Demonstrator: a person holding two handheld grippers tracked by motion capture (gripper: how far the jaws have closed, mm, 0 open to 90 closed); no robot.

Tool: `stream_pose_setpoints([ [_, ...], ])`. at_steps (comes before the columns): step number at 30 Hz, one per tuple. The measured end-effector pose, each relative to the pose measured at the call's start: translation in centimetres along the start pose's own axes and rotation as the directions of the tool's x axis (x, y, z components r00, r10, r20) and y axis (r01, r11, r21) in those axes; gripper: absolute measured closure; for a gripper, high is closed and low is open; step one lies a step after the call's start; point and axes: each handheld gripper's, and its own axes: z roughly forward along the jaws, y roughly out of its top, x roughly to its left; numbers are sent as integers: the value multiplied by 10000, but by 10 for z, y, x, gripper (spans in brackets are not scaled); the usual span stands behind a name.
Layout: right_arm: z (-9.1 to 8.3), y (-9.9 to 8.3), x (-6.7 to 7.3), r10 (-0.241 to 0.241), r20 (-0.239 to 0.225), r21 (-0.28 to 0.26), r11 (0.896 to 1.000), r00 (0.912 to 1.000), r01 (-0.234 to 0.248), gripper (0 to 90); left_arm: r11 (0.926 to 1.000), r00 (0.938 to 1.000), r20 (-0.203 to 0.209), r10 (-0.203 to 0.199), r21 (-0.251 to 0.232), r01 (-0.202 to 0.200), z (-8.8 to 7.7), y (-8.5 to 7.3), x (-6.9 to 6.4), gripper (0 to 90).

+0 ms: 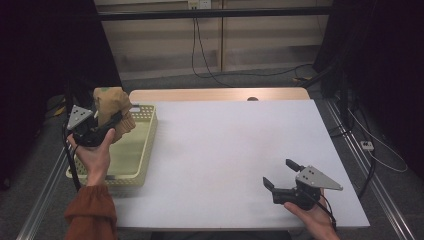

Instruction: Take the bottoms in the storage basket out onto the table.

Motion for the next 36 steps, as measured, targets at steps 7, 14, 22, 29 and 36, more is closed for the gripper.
stream_pose_setpoints([
  [7,0,0,0,13,33,4,10000,10000,-13,45,9977,10000,11,-87,-673,87,-8,6,-4,661],
  [14,0,0,0,43,55,1,10000,10000,-43,44,9913,10000,59,62,-1319,-54,-16,11,-6,661],
  [22,0,0,0,42,60,-1,10000,10000,-42,44,9848,9994,319,138,-1735,-81,-23,21,-12,661],
  [29,0,0,-1,53,60,11,10000,10000,-53,44,9773,9974,681,234,-2119,-84,-27,29,-21,660],
  [36,0,0,0,59,32,-2,10000,10000,-59,44,9732,9921,1239,198,-2298,93,-31,38,-29,660],
])
